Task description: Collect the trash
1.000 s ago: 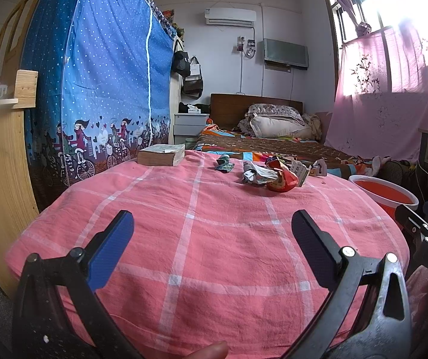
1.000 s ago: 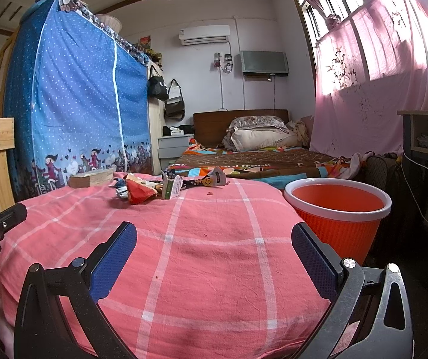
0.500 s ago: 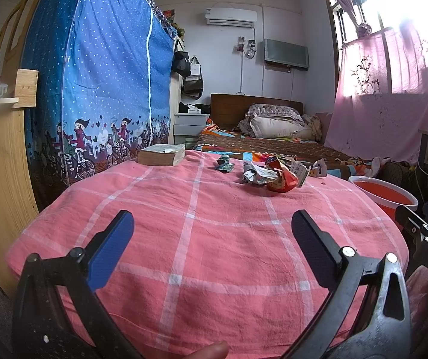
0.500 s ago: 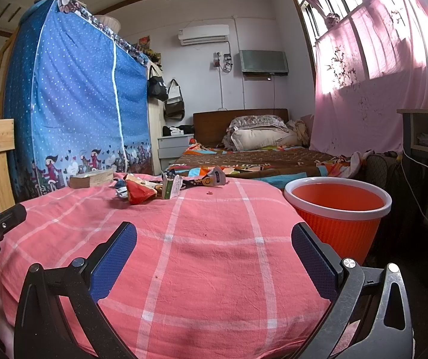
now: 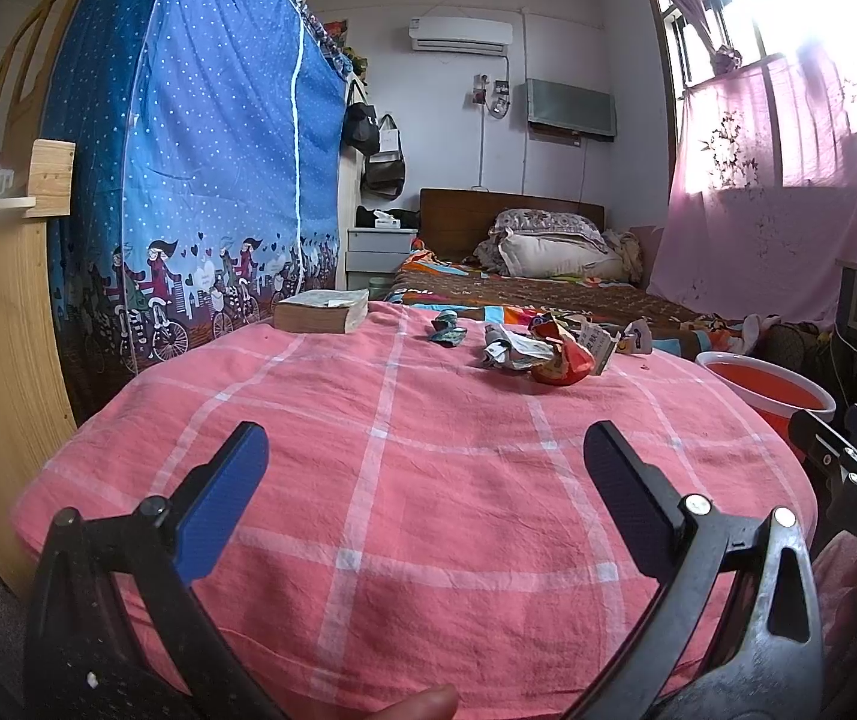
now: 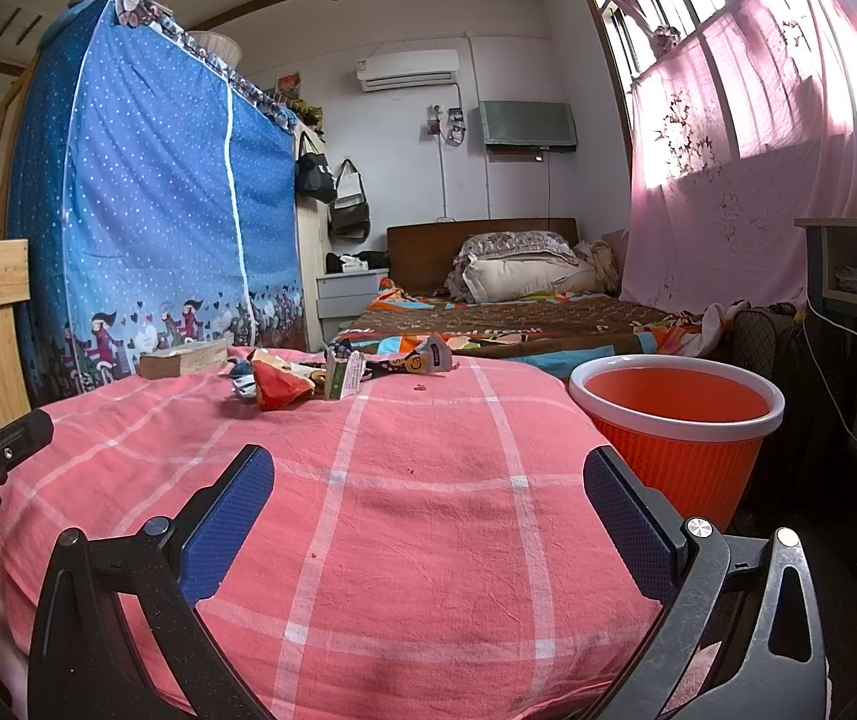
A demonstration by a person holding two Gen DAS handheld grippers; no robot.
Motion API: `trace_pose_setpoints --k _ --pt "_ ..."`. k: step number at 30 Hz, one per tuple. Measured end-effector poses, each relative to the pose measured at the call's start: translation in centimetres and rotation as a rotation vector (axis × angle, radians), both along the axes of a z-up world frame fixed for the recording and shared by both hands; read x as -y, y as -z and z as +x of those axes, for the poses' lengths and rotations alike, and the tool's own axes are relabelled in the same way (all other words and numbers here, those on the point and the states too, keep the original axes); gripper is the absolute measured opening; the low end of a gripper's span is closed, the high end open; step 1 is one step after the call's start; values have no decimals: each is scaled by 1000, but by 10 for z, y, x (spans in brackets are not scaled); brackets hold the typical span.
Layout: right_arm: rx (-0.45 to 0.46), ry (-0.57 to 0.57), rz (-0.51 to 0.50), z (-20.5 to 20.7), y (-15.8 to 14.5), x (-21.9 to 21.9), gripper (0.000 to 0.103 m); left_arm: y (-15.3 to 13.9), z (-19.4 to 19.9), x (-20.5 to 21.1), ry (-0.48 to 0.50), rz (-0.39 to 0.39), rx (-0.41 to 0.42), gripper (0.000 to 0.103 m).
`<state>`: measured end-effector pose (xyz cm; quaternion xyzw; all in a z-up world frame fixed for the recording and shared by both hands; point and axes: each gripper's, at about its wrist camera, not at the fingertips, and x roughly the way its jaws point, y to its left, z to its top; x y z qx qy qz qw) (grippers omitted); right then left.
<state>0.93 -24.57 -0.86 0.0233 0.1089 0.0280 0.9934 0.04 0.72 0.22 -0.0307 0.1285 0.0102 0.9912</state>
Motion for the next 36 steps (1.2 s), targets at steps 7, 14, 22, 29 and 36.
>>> trace_pose_setpoints --k 7,14,22,29,36 --pt "0 0 1 0 0 0 103 -1 0 0 1 0 -1 103" --pt "0 0 1 0 0 0 103 0 0 1 -2 -1 -1 103" --pt "4 -23 32 5 -12 3 103 -16 18 4 6 -17 7 103" --pt "94 -75 -42 39 -54 -3 103 -47 52 5 25 -34 77 103" --pt "199 -111 -84 86 -80 -5 103 -63 90 16 42 -50 126 103"
